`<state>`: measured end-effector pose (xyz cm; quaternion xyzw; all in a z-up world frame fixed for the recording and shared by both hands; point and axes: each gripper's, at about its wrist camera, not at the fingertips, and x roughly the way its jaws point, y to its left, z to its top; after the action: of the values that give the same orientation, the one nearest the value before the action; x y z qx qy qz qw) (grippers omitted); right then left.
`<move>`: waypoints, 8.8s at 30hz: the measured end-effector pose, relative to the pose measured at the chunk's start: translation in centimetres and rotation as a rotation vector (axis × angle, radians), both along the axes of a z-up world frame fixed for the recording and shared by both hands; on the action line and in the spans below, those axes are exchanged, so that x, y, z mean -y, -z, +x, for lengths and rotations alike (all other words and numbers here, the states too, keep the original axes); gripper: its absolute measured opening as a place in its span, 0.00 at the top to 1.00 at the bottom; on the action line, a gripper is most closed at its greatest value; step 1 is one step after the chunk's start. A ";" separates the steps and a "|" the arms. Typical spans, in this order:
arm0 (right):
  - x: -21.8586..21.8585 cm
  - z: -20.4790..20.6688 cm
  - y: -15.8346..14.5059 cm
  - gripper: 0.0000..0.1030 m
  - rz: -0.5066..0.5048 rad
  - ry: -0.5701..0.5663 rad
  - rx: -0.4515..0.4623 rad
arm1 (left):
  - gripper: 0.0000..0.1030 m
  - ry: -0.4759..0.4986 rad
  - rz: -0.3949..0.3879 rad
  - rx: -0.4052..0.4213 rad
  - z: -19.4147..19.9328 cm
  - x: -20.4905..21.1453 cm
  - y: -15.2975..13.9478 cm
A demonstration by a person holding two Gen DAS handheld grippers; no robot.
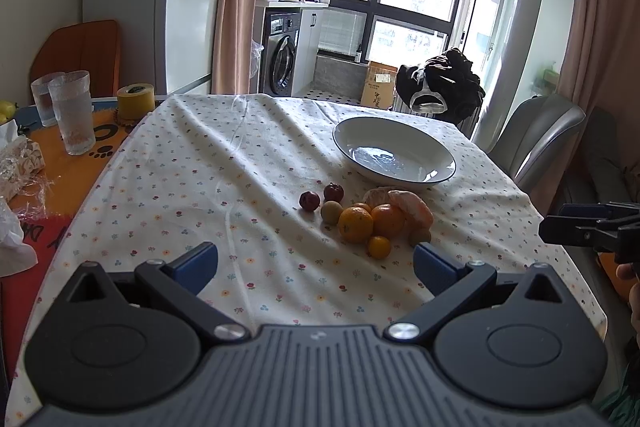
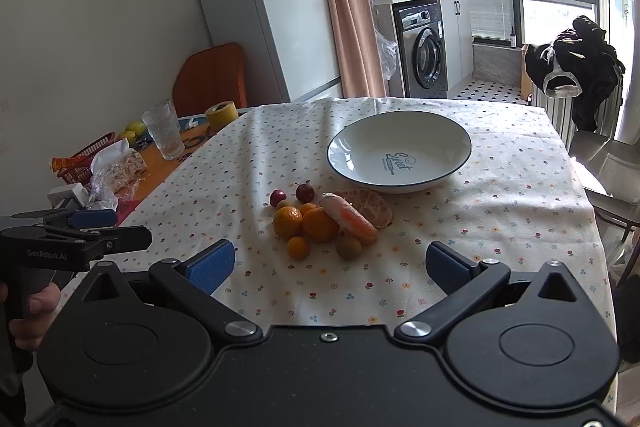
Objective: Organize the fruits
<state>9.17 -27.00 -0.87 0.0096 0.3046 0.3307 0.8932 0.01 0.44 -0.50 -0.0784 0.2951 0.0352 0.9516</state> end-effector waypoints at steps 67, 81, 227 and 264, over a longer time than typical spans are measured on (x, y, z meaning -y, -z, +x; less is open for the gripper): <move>-2.5 5.5 6.7 0.15 0.063 -0.039 -0.026 | 0.23 0.064 -0.060 -0.030 6.4 2.3 6.0; -3.4 7.4 8.8 0.47 0.069 -0.066 -0.099 | 0.53 0.103 -0.080 -0.059 9.4 4.4 7.9; -2.2 19.4 5.7 0.51 0.211 0.015 -0.051 | 0.51 -0.077 -0.082 -0.006 18.6 3.2 4.2; -0.8 10.3 2.6 0.00 0.165 -0.080 0.037 | 0.08 -0.120 -0.009 0.053 9.3 2.7 2.2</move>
<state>19.45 -26.19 -3.49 0.0649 0.2599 0.3902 0.8809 9.29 -2.22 -2.73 -0.1011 0.2645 0.0886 0.9550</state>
